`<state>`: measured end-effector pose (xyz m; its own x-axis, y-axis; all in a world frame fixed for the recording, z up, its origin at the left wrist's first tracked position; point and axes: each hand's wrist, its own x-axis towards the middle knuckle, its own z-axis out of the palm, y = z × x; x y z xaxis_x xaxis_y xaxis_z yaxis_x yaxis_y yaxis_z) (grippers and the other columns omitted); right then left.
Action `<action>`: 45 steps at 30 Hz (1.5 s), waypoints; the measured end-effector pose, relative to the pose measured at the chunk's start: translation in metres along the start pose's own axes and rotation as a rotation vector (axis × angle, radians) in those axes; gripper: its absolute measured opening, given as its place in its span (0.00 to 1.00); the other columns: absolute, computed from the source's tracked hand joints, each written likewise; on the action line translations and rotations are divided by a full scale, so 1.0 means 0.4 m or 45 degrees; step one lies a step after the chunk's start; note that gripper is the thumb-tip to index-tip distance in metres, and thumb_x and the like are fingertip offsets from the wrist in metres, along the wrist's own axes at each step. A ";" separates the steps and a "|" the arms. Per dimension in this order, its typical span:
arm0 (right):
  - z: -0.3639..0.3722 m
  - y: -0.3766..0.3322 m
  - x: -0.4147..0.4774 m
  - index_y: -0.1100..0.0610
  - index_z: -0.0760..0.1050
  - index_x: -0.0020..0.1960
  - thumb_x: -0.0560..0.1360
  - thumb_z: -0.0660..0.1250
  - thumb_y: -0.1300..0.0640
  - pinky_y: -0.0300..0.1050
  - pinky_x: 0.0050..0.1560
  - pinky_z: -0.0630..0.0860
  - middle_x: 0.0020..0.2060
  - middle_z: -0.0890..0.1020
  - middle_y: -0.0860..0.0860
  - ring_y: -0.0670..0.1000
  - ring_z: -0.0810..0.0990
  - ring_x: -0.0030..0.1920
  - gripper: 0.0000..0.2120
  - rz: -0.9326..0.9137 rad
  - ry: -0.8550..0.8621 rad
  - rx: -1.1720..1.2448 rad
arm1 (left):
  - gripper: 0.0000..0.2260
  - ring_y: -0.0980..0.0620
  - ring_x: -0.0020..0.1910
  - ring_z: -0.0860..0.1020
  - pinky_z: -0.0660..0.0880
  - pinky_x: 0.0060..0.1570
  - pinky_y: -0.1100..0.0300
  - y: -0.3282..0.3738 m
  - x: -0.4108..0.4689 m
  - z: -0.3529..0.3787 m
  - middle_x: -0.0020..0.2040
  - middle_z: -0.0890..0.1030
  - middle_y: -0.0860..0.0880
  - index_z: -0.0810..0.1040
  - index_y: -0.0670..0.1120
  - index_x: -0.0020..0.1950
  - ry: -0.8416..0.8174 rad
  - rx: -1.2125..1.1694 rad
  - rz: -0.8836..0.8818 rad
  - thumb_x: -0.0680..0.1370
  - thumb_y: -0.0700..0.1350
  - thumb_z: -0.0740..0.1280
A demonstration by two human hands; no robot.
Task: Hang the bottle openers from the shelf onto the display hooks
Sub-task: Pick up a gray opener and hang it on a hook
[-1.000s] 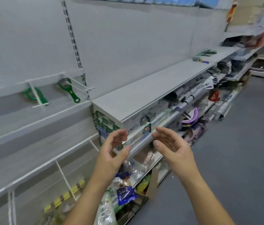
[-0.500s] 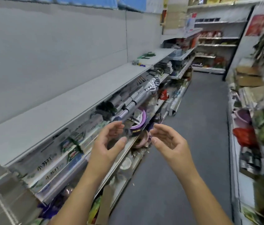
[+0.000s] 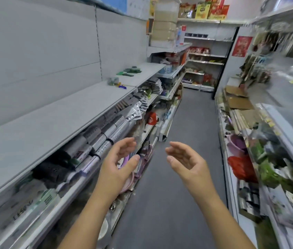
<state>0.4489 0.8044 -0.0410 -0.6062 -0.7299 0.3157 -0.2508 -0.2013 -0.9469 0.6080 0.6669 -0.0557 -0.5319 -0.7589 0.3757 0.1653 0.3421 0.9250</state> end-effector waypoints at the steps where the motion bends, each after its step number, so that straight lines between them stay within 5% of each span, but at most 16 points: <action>1: -0.011 0.013 0.058 0.52 0.80 0.61 0.72 0.75 0.56 0.49 0.62 0.78 0.52 0.85 0.49 0.49 0.83 0.57 0.17 -0.010 0.012 -0.009 | 0.22 0.53 0.62 0.80 0.74 0.67 0.48 -0.018 0.062 0.020 0.60 0.83 0.54 0.78 0.54 0.65 -0.020 -0.005 0.002 0.71 0.57 0.70; 12: -0.119 0.196 0.565 0.49 0.80 0.60 0.72 0.75 0.51 0.49 0.63 0.78 0.53 0.85 0.48 0.49 0.83 0.57 0.18 0.000 0.014 -0.011 | 0.19 0.58 0.60 0.80 0.76 0.62 0.63 -0.209 0.547 0.199 0.58 0.82 0.55 0.78 0.54 0.64 -0.026 0.045 -0.044 0.73 0.52 0.70; 19: -0.241 0.354 0.983 0.48 0.79 0.62 0.74 0.75 0.56 0.55 0.64 0.77 0.54 0.85 0.47 0.49 0.82 0.58 0.17 -0.005 -0.114 0.049 | 0.15 0.58 0.59 0.80 0.76 0.64 0.53 -0.326 0.881 0.374 0.58 0.82 0.56 0.78 0.55 0.63 0.109 0.155 -0.076 0.78 0.43 0.72; 26: -0.322 0.428 1.372 0.47 0.79 0.61 0.75 0.74 0.59 0.50 0.61 0.79 0.53 0.85 0.46 0.46 0.83 0.56 0.16 0.022 -0.240 0.077 | 0.19 0.59 0.60 0.79 0.75 0.64 0.54 -0.378 1.207 0.477 0.59 0.82 0.60 0.77 0.61 0.63 0.260 0.263 -0.065 0.72 0.57 0.70; 40: -0.157 0.650 2.044 0.46 0.79 0.61 0.76 0.73 0.56 0.45 0.61 0.78 0.52 0.85 0.44 0.45 0.83 0.56 0.15 -0.009 -0.536 0.020 | 0.14 0.58 0.56 0.80 0.77 0.60 0.56 -0.635 1.791 0.424 0.56 0.83 0.56 0.79 0.56 0.62 0.586 0.310 -0.120 0.78 0.45 0.72; 45: -0.056 0.688 2.284 0.46 0.79 0.60 0.76 0.72 0.57 0.44 0.59 0.79 0.52 0.85 0.44 0.44 0.83 0.55 0.14 -0.006 -0.646 0.048 | 0.18 0.58 0.54 0.81 0.76 0.58 0.61 -0.696 1.976 0.359 0.54 0.83 0.57 0.79 0.55 0.62 0.696 0.399 -0.184 0.72 0.53 0.71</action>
<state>-0.1907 0.0967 -0.0116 -0.1599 -0.9524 0.2597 -0.2200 -0.2221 -0.9499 0.0222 0.0515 -0.0241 -0.0172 -0.9538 0.2999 -0.1703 0.2983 0.9392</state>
